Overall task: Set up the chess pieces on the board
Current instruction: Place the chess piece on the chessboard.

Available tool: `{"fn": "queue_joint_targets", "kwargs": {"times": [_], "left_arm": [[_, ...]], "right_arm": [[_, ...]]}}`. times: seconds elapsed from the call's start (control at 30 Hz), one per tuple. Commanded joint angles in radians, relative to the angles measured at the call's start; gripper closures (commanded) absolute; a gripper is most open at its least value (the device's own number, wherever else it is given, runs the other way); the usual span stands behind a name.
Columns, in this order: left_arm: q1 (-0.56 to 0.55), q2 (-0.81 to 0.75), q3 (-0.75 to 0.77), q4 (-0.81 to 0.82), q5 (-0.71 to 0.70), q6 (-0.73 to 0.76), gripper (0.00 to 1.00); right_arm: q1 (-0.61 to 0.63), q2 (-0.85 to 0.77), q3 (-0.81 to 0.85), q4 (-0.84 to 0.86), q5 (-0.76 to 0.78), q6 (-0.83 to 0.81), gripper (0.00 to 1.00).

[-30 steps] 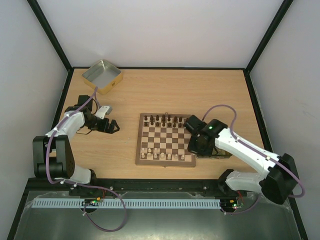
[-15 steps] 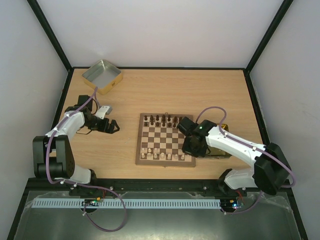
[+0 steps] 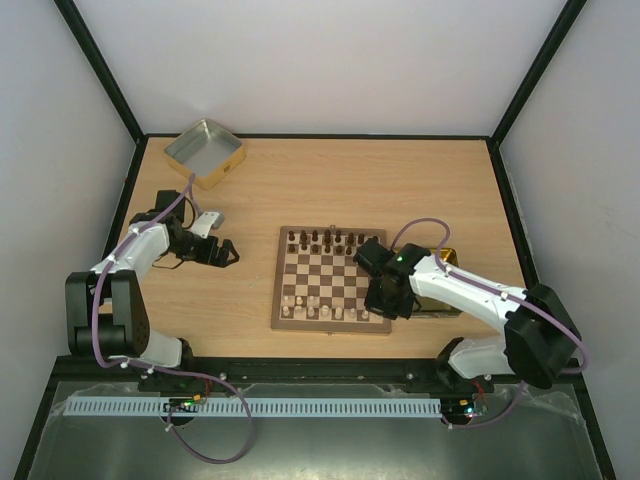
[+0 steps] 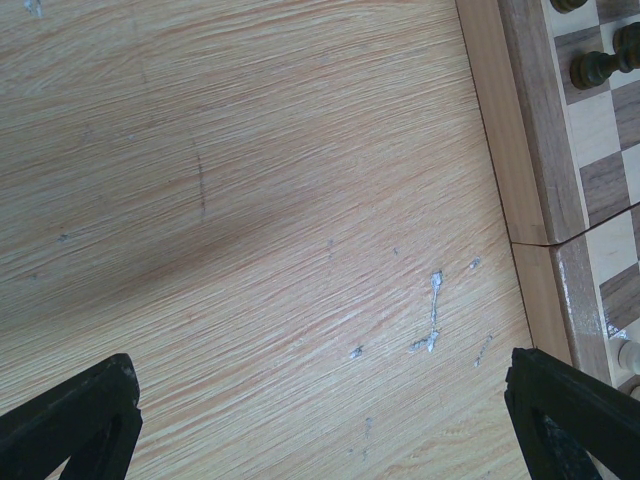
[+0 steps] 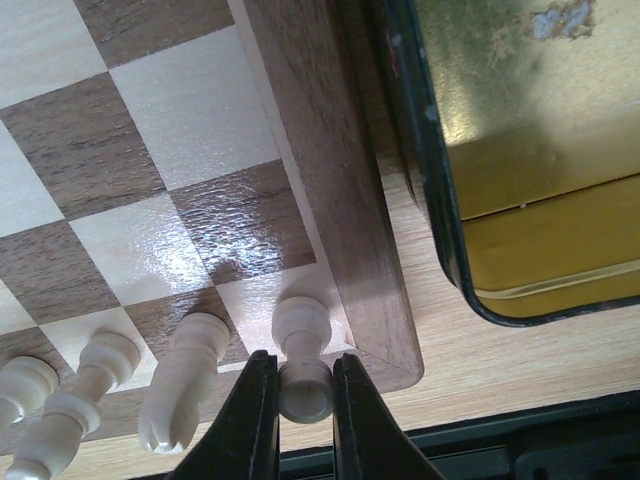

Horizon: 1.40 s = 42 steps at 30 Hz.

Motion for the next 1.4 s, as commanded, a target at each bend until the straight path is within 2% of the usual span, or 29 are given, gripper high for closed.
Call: {"fn": "queue_joint_targets", "kwargs": {"times": [0.0,0.2,0.47,0.87,1.17,1.37], "left_arm": [[0.009,-0.003,0.023,-0.021,0.009,0.008,0.01],[0.014,-0.004,0.023,-0.021,0.010,0.007,0.01],[0.014,-0.003,0.023,-0.021,0.010,0.008,0.01],[0.015,-0.002,0.023,-0.022,0.010,0.009,0.01],[0.016,-0.001,0.023,-0.021,0.010,0.007,0.01],[0.016,0.004,0.024,-0.021,0.010,0.007,0.01]], "right_arm": [[0.011,0.017,-0.007,0.014,-0.002,-0.004,0.93],[0.014,0.030,-0.005,0.030,-0.007,-0.003,0.92],[0.017,0.040,0.005,0.028,-0.001,-0.007,0.76],[0.013,0.041,0.071,-0.039,0.116,0.007,0.74],[-0.090,0.047,0.138,-0.098,0.172,-0.091,0.71],[-0.267,0.042,0.165,-0.116,0.214,-0.206,0.70]]}}
